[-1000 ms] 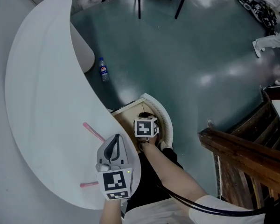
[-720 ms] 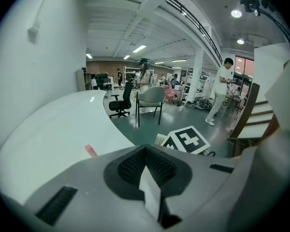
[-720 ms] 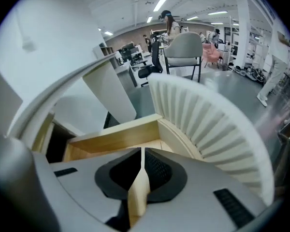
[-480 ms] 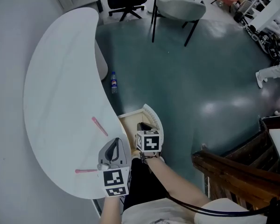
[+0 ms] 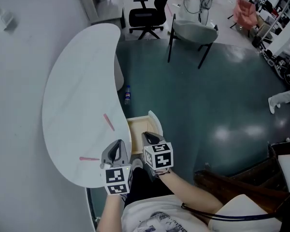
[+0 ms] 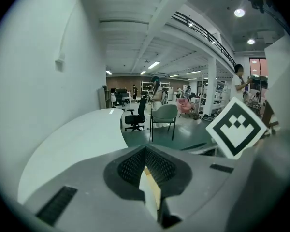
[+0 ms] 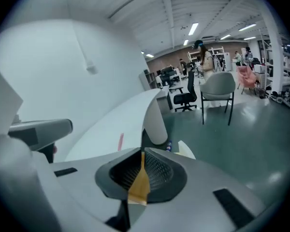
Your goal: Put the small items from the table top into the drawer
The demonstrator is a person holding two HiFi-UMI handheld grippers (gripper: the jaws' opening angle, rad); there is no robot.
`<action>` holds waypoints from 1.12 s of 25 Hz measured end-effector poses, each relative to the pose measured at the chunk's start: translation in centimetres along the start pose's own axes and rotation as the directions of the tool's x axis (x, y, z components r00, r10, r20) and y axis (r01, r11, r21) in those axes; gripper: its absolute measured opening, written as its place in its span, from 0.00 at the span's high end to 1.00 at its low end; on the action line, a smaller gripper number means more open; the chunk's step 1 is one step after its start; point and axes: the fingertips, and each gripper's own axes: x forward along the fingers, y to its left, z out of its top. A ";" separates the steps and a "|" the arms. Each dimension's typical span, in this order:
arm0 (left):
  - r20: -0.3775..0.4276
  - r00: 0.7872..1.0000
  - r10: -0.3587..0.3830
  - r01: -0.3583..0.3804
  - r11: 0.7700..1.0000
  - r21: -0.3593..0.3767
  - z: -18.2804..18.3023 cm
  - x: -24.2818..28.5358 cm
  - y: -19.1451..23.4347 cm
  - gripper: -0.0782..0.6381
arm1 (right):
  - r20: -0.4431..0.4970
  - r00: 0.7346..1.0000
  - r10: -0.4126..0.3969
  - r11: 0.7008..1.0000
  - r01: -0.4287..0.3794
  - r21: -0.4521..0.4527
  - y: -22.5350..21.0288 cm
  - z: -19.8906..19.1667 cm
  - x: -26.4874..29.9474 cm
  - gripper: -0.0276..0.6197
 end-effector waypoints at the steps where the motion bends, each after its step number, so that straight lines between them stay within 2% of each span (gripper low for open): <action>1: 0.011 1.000 0.018 -0.018 1.000 -0.003 0.4 -0.7 0.1 0.84 | 0.024 0.999 0.025 0.999 -0.025 -0.029 0.9 1.0 -0.9 0.90; 7: 0.041 0.996 0.080 -0.079 0.996 -0.032 1.4 -6.3 -1.8 0.84 | 0.118 0.985 0.127 0.978 -0.105 -0.179 4.6 3.7 -9.5 0.90; 14: 0.119 0.983 0.138 -0.134 0.990 -0.042 3.1 -11.3 -2.5 0.84 | 0.174 0.958 0.226 0.944 -0.172 -0.280 7.2 4.9 -15.2 0.90; 20: 0.150 0.970 0.190 -0.183 0.981 -0.061 3.3 -14.8 -2.3 0.84 | 0.208 0.941 0.267 0.931 -0.197 -0.307 8.3 6.2 -18.1 0.91; 28: 0.205 0.952 0.227 -0.217 0.974 -0.068 4.9 -18.3 0.1 0.84 | 0.219 0.926 0.308 0.914 -0.224 -0.339 11.7 7.0 -19.3 0.91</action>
